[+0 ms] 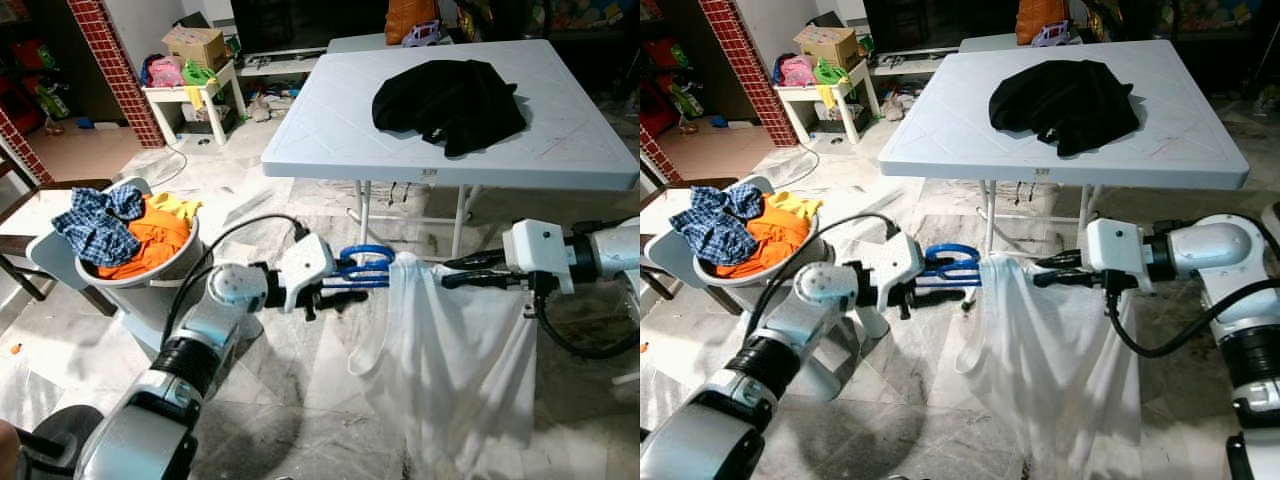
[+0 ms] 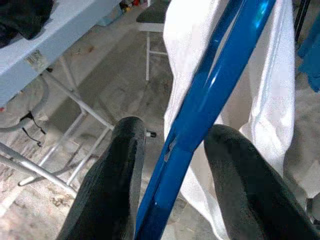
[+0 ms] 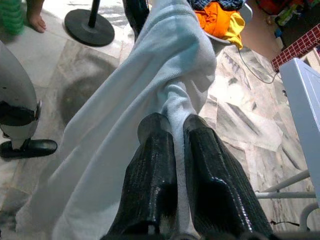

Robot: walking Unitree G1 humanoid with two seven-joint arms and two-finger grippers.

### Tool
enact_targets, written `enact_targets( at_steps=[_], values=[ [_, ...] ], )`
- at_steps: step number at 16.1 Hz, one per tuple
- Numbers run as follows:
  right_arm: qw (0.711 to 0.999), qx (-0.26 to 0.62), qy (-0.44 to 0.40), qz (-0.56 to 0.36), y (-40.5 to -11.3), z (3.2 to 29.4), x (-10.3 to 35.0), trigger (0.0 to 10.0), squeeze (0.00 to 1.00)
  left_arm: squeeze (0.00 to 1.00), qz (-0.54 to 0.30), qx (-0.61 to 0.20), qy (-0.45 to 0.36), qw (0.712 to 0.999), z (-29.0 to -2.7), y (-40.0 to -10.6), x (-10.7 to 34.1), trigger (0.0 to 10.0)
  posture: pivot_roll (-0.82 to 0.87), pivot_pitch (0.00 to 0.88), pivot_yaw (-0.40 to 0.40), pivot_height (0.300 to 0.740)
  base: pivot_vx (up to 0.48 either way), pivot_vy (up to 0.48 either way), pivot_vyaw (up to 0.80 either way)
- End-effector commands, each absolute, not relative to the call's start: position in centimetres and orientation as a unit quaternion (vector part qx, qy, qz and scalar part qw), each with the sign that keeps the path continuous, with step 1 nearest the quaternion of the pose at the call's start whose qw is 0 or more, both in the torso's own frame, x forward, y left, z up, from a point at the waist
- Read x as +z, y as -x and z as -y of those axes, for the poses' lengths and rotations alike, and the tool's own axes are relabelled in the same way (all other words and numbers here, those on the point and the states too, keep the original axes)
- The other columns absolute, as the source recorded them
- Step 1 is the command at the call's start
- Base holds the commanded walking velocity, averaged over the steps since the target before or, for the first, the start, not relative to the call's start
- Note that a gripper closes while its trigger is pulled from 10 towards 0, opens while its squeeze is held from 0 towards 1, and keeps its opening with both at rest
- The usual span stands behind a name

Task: Hang hanger

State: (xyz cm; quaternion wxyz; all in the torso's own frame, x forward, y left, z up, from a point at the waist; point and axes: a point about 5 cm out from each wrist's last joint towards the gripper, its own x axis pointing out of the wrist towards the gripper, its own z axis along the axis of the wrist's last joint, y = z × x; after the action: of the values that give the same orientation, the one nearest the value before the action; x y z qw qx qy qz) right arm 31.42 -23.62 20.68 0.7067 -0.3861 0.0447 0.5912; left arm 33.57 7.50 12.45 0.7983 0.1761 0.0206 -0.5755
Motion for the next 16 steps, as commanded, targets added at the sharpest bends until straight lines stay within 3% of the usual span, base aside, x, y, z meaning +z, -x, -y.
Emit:
enact_targets(
  at_steps=[1, 8, 16],
  values=[
    [0.703, 0.587, 0.401, -0.016, -31.7, 23.1, 21.7, 10.0, 0.00, 0.00, -0.018, -0.566, -0.192, 0.801, -8.1, -33.9, 12.7, 0.0, -0.15, 0.000, 0.150, 0.740, 0.000, 0.000, 0.00],
    [0.699, 0.586, 0.409, -0.026, -31.6, 23.4, 21.5, 10.0, 0.00, 0.00, -0.023, -0.567, -0.242, 0.787, -9.2, -34.5, 13.4, 0.0, -0.15, 0.000, 0.152, 0.740, 0.000, 0.000, 0.00],
    [0.696, 0.586, 0.415, -0.028, -31.7, 23.3, 21.4, 10.0, 0.00, 0.00, -0.039, -0.577, -0.240, 0.780, -9.6, -34.4, 13.2, 0.0, -0.15, 0.000, 0.146, 0.740, 0.000, 0.000, 0.00]
  ],
)
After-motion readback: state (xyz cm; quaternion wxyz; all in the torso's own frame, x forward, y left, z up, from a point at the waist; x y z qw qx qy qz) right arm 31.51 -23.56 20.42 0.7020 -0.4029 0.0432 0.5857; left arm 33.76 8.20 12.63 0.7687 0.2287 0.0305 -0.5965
